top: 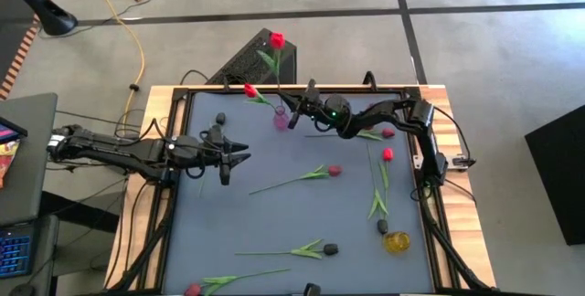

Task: Sort flowers into vase by color
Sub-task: Put the left pink flower into the purple vase

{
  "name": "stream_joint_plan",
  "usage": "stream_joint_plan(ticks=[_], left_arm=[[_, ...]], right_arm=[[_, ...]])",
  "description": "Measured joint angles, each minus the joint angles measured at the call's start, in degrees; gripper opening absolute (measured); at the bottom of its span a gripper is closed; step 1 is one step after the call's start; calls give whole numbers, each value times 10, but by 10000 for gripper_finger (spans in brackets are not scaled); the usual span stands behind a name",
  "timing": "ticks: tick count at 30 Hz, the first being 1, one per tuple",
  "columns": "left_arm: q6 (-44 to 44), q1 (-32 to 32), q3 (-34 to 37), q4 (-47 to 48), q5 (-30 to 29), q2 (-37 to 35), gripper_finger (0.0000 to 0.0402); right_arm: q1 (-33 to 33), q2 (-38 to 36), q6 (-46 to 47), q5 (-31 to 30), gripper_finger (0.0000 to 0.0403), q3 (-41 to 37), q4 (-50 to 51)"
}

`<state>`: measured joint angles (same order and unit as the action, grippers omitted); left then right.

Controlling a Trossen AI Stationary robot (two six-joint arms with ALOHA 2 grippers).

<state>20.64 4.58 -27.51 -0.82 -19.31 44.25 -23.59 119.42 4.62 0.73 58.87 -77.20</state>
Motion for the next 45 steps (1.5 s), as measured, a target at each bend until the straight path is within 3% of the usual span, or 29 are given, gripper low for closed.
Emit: stream_joint_plan(ticks=[30, 45], left_arm=[[1, 0, 0, 0, 1, 0, 129], [1, 0, 0, 0, 1, 0, 129]], right_arm=[[11, 0, 9, -9, 25, 0, 2], [11, 0, 9, -9, 46, 0, 1]])
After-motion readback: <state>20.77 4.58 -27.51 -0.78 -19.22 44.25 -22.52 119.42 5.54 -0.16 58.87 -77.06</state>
